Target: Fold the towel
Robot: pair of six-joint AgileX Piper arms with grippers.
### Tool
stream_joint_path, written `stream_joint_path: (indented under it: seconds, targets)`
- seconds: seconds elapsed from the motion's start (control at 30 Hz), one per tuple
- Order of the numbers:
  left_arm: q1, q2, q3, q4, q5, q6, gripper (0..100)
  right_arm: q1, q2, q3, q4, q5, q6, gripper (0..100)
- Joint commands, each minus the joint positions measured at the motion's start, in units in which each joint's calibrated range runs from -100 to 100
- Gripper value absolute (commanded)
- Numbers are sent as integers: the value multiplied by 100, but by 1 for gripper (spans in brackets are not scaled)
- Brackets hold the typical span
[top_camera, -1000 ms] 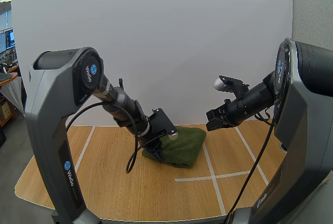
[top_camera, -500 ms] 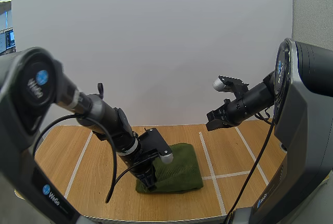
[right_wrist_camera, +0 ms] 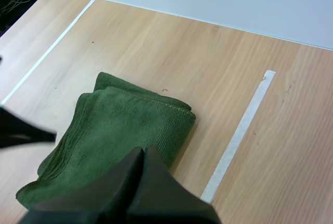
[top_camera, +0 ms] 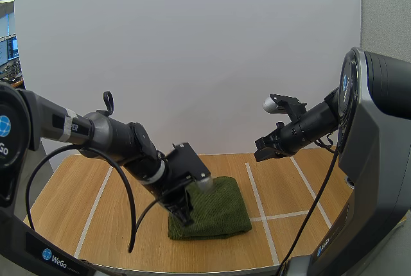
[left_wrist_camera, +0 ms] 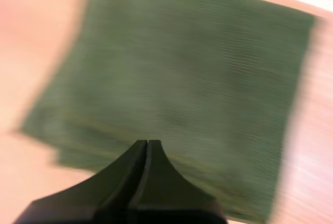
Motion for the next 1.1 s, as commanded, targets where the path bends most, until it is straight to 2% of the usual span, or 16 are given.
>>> stream_joint_path:
  seconds: [0.0, 0.17, 0.4, 0.47, 0.53, 0.7, 0.8, 0.87, 1.07]
  targets:
    - [434, -36, -453, 45, -1496, -154, 0, -7, -78, 7, -63, 75, -21, 0]
    - [694, 408, -1054, -85, -1398, -88, 0, -7, -78, 7, -117, 75, -11, 0]
    - [700, 1256, -1814, -478, -541, -84, 0, -7, -78, 7, -283, 75, 70, 0]
    - [700, 1460, -1948, -566, -196, -73, 7, -7, -78, 7, -346, 75, 83, 0]
    - [700, 1652, -2068, -591, 152, -69, 19, -7, -78, 7, -370, 75, 93, 0]
    - [700, 2041, -2288, -604, 586, -69, 62, -7, -78, 7, -394, 75, 103, 0]
    - [700, 2185, -2337, -618, 602, -69, 78, -7, -78, 7, -394, 75, 103, 0]
    - [700, 2293, -2357, -630, 621, -69, 83, -7, -78, 7, -395, 75, 112, 0]
    - [700, 2580, -2530, -740, 1321, -69, 83, -7, -78, 7, -395, 75, 204, 0]
